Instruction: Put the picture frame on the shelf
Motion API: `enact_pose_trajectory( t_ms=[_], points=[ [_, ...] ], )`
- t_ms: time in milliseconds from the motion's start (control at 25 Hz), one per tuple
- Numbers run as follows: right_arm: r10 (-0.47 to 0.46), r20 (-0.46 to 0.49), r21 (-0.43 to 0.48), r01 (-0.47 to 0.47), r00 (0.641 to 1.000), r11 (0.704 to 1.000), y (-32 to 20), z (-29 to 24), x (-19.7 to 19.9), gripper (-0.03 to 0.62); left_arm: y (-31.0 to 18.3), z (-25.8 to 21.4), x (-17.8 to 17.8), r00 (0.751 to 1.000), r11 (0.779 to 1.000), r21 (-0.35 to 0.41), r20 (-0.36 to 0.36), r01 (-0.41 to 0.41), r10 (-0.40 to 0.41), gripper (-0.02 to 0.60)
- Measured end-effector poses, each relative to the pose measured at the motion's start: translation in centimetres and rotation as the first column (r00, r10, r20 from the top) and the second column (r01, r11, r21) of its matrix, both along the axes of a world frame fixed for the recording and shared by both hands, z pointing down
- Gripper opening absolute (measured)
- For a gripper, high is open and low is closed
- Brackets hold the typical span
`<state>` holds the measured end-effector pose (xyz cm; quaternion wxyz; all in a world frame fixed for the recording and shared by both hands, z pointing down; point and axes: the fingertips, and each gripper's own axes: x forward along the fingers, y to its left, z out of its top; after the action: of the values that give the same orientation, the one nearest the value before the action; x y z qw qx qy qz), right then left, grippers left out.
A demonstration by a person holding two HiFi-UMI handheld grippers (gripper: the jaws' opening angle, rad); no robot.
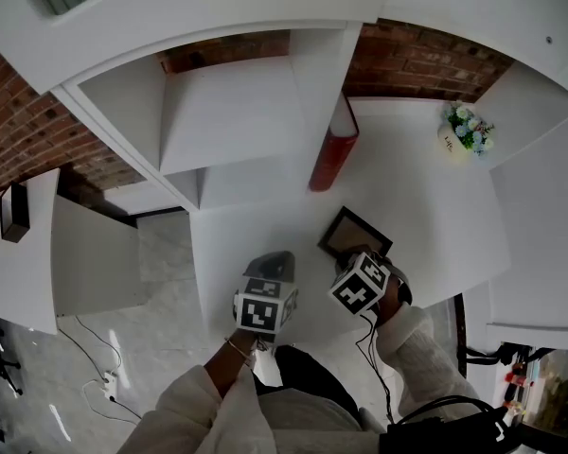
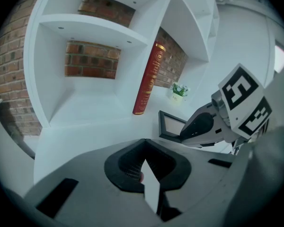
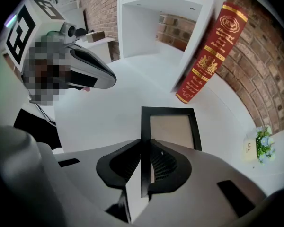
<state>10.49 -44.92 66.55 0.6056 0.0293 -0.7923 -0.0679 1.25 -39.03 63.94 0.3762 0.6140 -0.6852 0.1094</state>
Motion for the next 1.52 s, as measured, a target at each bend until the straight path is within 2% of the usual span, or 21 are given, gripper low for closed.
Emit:
enact_pose_trajectory(
  t_ms=[400,840,1080,1520],
  points=[
    [-0.027,0.03,0.036,0.026,0.999,0.999,4.8,-2.6,-4.0,0.069,4.5,-2.5,-4.1,0.999,0.998,0.047,0.034,0.034,-0.035,0.008],
    [-0.087,0.067,0.059,0.083,0.994,0.995,12.4,-4.8,-8.7,0.069,11.9,-5.1,-8.8,0.992,0.992,0.087,0.079,0.088,-0.095,0.008],
    [-0.107,0.071,0.073,0.102,0.992,0.992,15.7,-5.5,-9.9,0.069,15.7,-5.8,-10.5,0.989,0.989,0.095,0.092,0.111,-0.119,0.008],
    [-0.112,0.084,0.089,0.104,0.99,0.991,17.3,-7.7,-11.9,0.069,18.1,-7.5,-12.6,0.983,0.979,0.15,0.104,0.135,-0.151,0.008]
  ],
)
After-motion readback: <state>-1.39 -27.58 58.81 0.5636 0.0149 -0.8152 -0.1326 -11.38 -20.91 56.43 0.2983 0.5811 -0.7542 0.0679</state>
